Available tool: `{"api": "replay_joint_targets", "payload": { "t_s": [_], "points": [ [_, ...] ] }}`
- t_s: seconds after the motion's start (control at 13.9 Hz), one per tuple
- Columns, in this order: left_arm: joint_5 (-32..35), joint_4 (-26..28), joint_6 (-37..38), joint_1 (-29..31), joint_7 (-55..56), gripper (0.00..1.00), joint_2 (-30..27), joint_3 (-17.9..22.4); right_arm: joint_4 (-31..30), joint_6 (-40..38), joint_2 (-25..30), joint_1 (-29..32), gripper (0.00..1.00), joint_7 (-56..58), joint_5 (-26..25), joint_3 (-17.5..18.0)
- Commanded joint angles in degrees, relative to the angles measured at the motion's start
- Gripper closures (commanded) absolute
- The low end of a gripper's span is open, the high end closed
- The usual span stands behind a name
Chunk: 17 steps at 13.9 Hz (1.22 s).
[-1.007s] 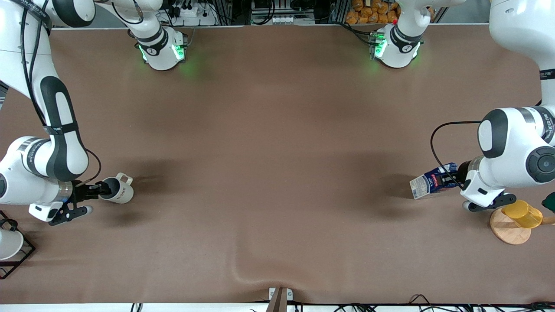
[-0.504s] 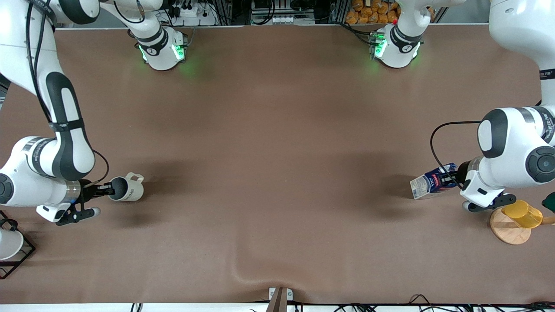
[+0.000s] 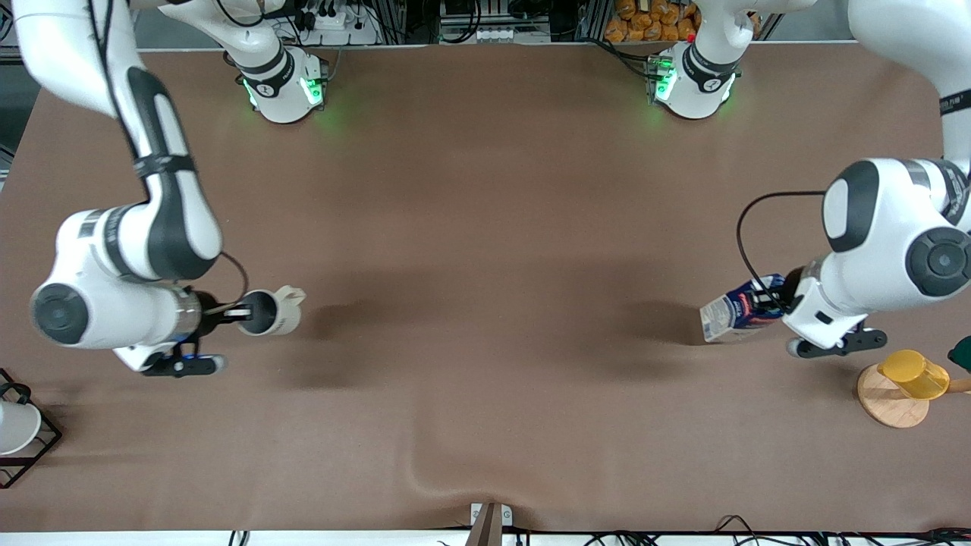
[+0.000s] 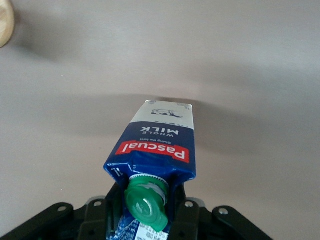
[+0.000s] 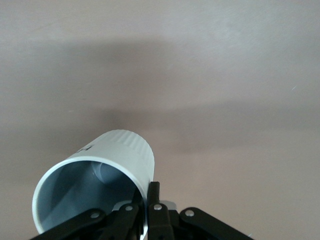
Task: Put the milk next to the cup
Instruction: 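Carry the mug and milk carton toward the table center with both grippers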
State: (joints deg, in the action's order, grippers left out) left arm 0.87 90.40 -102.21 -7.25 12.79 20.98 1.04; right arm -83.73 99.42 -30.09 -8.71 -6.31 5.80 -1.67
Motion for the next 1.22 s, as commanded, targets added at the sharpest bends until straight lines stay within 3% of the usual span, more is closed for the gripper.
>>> {"api": "replay_joint_targets", "payload": {
  "t_s": [0.0,0.14,0.65,1.15],
  "points": [
    [0.36,-0.66,3.49,0.04,1.01,0.58,-2.78,-2.61,0.41,-1.16,1.43,-3.49,1.00,-7.81,3.49,-0.44],
    [0.02,-2.77,6.22,0.04,0.92,0.58,-2.87,-4.02,0.41,-0.20,1.35,-6.91,1.00,-15.01,7.72,-0.53],
    [-0.16,-3.04,7.20,0.22,1.80,0.58,-3.05,-8.33,0.33,17.09,-3.30,-22.48,1.00,-41.03,8.17,-0.62],
    [0.36,-4.62,10.71,0.13,4.35,0.58,-3.49,-13.07,0.33,26.17,-8.23,-29.87,1.00,-50.55,7.47,-0.79]
  ]
}}
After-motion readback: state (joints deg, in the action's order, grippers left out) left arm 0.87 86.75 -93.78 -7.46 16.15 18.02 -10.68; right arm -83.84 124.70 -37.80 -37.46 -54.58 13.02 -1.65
